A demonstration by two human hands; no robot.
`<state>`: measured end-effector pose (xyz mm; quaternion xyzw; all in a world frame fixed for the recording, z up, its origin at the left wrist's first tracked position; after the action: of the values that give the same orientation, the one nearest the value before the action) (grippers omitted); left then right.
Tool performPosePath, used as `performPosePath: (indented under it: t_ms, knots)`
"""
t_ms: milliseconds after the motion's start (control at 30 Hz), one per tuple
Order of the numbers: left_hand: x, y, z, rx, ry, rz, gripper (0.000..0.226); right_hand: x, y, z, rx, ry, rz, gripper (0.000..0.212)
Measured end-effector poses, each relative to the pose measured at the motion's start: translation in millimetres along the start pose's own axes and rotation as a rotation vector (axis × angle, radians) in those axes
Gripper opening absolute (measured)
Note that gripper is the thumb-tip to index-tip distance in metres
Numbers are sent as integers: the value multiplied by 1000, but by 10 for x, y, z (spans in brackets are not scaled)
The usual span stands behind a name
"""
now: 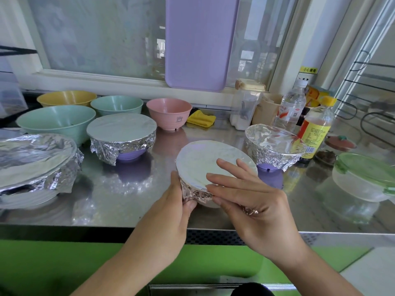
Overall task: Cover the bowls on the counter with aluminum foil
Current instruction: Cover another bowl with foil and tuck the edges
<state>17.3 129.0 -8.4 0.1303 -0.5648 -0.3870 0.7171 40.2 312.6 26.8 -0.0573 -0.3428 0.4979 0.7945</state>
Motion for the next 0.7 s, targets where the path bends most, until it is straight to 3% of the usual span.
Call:
performPosePath:
  t_ms: [333,467,567,633,700]
  knots:
    - [9,91,-85,-19,35,599,49,-8,7,-2,-15,5,-5,22]
    - [158,172,-108,23,-42,537,48,-10,6,10,-18,15,0,19]
    - [425,233,-100,24,130,435,49,-2,8,25,-22,10,16,17]
    - [519,358,-56,-82,173,376,57,-15,3,30,-15,6,19,18]
    - [415,425,15,-211,82,353,66,-37,-1,40,-1,4,11,21]
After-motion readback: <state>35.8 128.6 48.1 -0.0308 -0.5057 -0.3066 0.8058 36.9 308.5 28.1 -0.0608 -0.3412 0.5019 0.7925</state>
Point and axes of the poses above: each hand's wrist, its own z-axis towards the middle knuckle, its own x-axis out of the back of the hand, y = z × x, the point moved 5 cm from there along z, towards the middle knuckle, and after that the axes turned 2 degrees about z, right-handed, at the moved point
